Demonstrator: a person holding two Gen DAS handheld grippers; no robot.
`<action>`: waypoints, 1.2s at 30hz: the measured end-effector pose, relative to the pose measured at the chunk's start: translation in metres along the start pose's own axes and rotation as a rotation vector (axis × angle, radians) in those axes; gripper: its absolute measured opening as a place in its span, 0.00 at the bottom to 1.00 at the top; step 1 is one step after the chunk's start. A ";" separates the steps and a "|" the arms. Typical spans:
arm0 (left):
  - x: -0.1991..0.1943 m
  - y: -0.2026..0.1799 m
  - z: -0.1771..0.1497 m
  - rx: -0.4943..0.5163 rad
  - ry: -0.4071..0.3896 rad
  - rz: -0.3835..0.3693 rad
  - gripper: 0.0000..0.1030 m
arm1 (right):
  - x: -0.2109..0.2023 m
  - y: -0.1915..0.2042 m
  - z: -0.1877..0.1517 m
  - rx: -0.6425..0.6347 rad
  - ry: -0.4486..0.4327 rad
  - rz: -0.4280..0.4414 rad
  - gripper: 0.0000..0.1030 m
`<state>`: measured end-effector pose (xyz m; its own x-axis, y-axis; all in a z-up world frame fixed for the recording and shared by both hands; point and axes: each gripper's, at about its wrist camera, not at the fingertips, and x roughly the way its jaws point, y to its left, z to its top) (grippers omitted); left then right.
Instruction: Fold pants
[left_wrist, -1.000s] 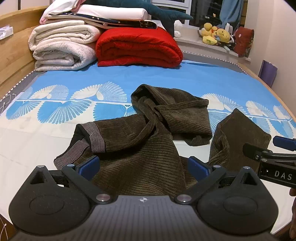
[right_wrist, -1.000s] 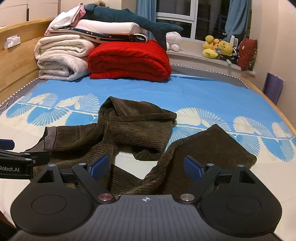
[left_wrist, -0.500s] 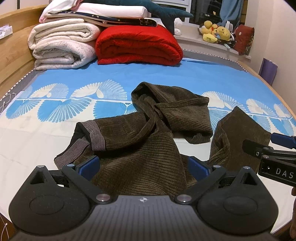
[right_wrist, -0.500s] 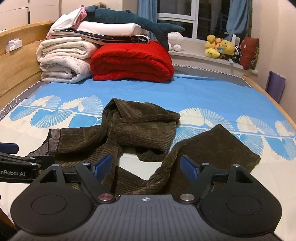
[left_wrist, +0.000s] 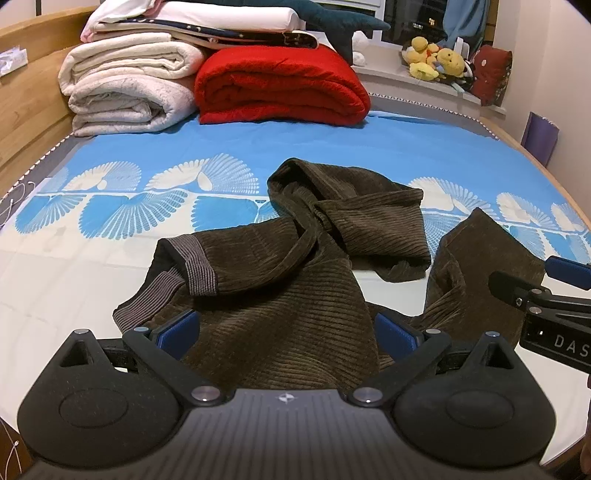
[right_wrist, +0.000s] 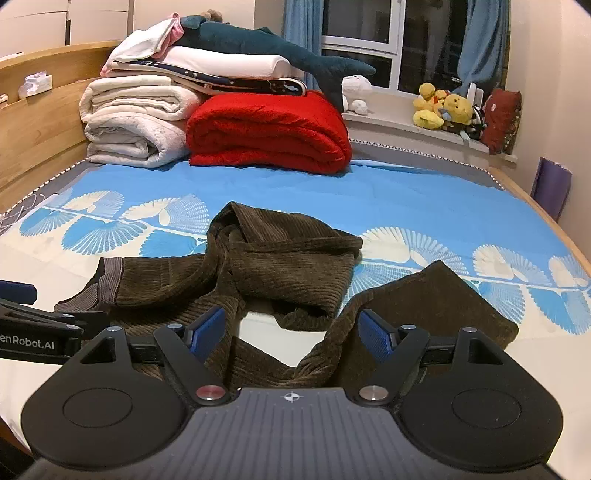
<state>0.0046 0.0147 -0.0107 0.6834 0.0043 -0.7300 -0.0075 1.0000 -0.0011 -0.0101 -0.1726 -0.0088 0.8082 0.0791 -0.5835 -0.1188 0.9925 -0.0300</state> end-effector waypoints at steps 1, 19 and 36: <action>0.000 0.000 0.000 0.000 0.001 0.000 0.99 | 0.000 0.000 0.000 -0.001 0.000 -0.001 0.78; 0.000 0.005 0.000 -0.007 0.007 0.008 0.99 | 0.005 0.006 0.000 -0.005 0.009 -0.004 0.78; 0.001 0.005 -0.001 -0.003 0.010 0.010 0.99 | 0.006 0.004 0.001 0.008 0.014 -0.009 0.79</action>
<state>0.0041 0.0193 -0.0122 0.6761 0.0143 -0.7366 -0.0164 0.9999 0.0044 -0.0054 -0.1685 -0.0120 0.8013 0.0690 -0.5943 -0.1068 0.9939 -0.0287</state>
